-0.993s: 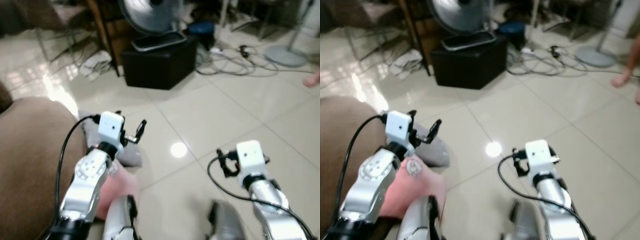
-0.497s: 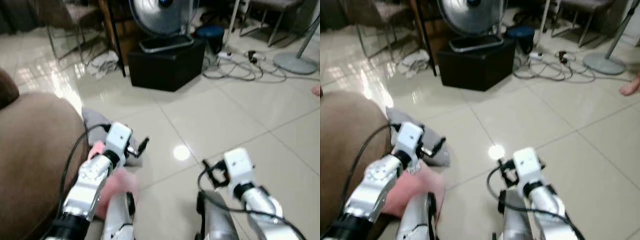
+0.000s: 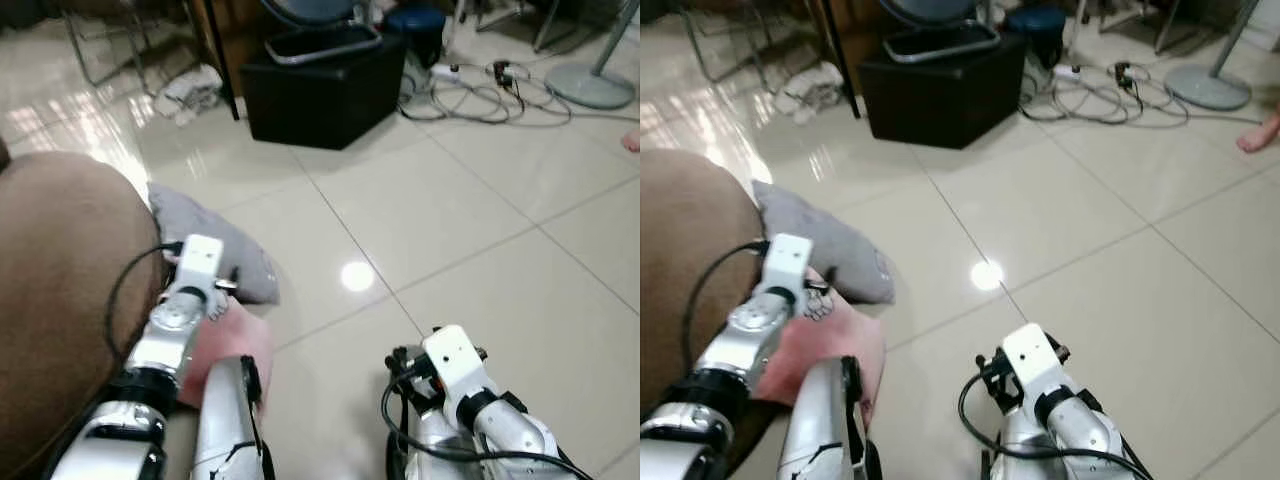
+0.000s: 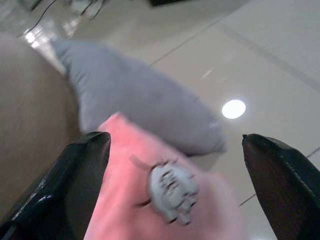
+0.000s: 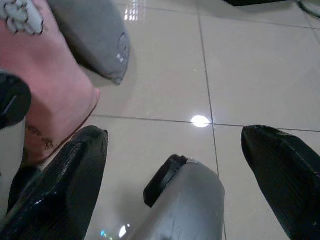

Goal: Move the pillow to the sofa from floor

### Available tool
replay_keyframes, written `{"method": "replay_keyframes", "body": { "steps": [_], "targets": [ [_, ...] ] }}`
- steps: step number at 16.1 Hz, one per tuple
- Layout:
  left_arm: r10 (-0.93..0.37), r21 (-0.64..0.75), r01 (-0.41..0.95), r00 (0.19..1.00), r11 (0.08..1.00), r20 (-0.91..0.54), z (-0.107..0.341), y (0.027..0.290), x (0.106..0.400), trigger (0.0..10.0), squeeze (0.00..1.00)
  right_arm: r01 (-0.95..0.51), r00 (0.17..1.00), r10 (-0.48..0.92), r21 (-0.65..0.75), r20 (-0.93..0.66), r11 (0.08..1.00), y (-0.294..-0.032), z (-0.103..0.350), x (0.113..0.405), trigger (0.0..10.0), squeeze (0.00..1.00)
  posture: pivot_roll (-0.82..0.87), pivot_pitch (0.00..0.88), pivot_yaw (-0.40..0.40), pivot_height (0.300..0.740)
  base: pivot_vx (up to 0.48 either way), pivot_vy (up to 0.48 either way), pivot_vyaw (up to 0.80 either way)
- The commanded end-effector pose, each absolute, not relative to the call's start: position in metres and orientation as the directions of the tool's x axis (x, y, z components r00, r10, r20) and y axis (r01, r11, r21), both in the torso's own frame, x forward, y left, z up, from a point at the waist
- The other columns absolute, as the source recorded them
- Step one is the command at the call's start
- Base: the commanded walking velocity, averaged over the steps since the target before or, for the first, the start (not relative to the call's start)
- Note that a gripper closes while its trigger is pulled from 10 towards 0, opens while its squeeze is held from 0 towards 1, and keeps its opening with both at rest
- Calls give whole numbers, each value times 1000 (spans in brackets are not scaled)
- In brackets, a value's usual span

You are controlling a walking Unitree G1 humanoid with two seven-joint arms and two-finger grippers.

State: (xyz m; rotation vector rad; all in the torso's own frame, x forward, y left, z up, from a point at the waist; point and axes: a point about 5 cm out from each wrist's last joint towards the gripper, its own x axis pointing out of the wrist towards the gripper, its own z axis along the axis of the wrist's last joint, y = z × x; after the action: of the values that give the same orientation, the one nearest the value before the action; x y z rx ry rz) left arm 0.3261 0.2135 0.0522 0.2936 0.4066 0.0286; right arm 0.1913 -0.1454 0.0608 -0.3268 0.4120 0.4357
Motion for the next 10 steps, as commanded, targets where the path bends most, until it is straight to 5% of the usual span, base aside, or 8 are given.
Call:
{"method": "replay_keyframes", "body": {
  "steps": [1, 6, 10],
  "targets": [
    [183, 341, -40, 899, 939, -399, 49, 233, 323, 10000, 1000, -511, 820, 397, -215, -412, 832, -137, 69, 190, 10000, 0, -38, 202, 49, 516, 0, 0, 0],
    [276, 400, -79, 842, 913, -463, 38, 272, 307, 10000, 1000, -578, 793, 475, -223, -382, 785, -125, 79, 206, 10000, 0, -40, 277, 13, 516, 0, 0, 0],
    [280, 432, -37, 811, 901, -513, 26, 277, 297, 10000, 1000, -618, 768, 513, -236, -383, 750, -122, 85, 204, 10000, 0, -50, 309, -1, 516, 0, 0, 0]
  ]
}}
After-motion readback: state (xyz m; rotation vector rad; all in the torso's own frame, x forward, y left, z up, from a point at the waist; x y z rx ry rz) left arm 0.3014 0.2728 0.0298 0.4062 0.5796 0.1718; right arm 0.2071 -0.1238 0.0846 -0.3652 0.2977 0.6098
